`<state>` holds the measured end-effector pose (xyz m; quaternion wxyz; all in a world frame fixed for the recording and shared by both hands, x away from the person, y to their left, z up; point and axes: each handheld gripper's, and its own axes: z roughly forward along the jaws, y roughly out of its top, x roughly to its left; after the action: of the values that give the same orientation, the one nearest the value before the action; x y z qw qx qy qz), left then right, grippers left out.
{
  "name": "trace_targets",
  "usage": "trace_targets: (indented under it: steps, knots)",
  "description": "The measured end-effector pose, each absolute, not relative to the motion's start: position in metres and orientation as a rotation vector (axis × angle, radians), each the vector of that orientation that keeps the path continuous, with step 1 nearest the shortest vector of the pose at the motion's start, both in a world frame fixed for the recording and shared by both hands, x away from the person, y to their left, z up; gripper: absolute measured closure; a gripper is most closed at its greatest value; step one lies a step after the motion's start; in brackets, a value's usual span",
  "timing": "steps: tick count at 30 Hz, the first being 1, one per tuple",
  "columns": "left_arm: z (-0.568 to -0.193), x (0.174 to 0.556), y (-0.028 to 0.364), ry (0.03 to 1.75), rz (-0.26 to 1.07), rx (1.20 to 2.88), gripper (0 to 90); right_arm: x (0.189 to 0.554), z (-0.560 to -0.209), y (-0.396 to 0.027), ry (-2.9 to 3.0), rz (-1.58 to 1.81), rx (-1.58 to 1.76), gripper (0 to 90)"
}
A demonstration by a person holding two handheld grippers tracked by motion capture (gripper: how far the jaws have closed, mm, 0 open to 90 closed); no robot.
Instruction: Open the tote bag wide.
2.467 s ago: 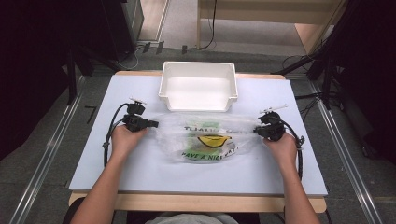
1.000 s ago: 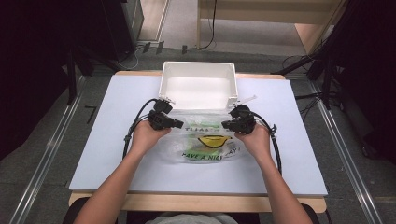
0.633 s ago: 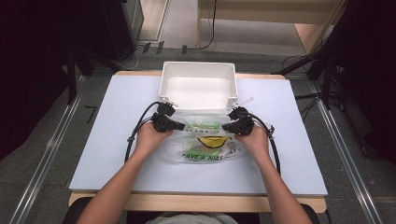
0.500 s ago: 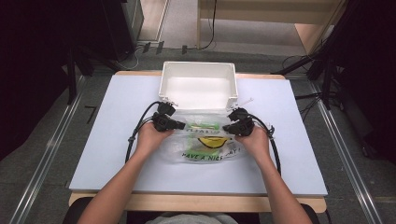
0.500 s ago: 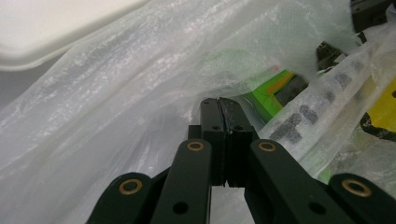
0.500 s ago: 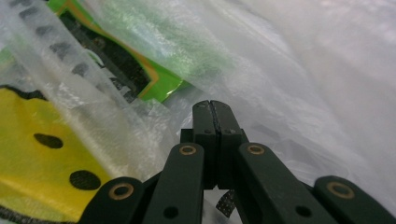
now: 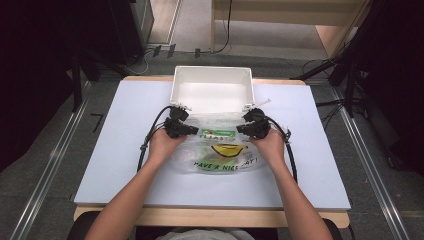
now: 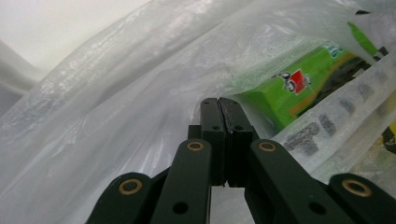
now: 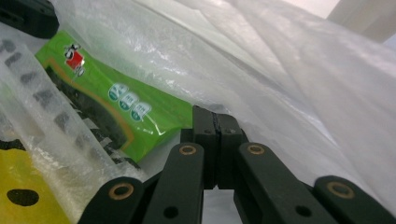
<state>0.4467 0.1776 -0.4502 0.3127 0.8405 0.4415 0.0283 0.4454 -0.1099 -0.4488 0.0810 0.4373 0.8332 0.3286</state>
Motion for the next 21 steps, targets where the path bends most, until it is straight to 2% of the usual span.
trace_targets:
  steps: [13, 16, 21]
  knots:
    - [-0.454, 0.45, 0.189, 1.202, 0.038, 2.202, 90.0, 0.457, -0.465, -0.126, 2.458, 0.967, 1.431, 90.0]
    - [-0.449, 0.447, 0.188, 1.181, -0.003, 2.187, 89.9, 0.453, -0.46, -0.123, 2.482, 0.995, 1.402, 90.0]
    - [-0.441, 0.441, 0.184, 1.143, 0.004, 2.208, 89.4, 0.441, -0.439, -0.112, 2.5, 1.038, 1.323, 90.0]
